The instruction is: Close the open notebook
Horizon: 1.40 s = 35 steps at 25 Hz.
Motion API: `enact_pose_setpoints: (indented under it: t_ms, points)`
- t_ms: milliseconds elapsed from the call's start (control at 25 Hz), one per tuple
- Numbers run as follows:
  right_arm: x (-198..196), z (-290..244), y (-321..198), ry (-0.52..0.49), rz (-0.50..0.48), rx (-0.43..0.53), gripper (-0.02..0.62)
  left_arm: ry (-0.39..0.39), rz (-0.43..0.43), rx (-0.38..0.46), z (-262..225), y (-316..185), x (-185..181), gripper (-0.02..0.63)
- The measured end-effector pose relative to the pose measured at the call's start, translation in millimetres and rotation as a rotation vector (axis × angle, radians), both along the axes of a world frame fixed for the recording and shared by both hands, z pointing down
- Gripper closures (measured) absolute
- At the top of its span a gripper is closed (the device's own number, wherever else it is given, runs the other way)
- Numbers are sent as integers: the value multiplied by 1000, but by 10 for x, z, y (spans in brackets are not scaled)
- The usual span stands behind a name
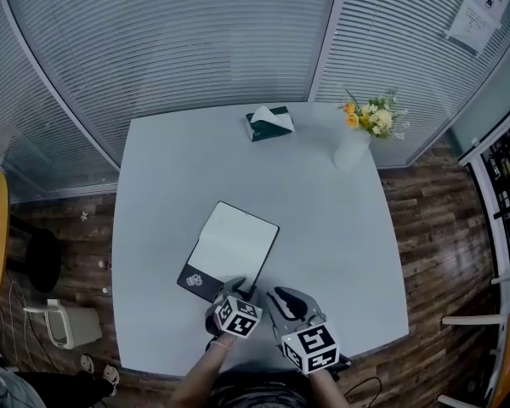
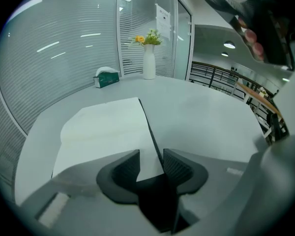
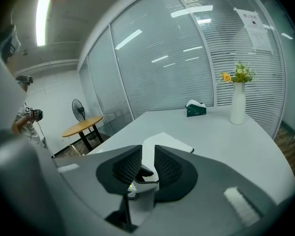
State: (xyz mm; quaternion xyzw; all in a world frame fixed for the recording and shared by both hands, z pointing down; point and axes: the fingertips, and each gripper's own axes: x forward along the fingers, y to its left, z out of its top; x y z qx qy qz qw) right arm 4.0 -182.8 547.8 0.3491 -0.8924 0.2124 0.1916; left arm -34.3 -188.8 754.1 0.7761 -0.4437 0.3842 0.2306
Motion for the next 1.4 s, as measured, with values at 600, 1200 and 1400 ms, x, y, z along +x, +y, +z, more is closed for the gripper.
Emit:
enact_pose_setpoints:
  t_ms: [600,1200,1400]
  points:
    - [-155,17,283,39,-55,9,515,-16,73,-43,29,702,-146,471]
    - [-446,319,396,167,-159,7,506,-15,278,-99,64,1457,-276,471]
    - [-563,462,420,199,-193,-6,505,-42,345,-113,75,1592,-354,471]
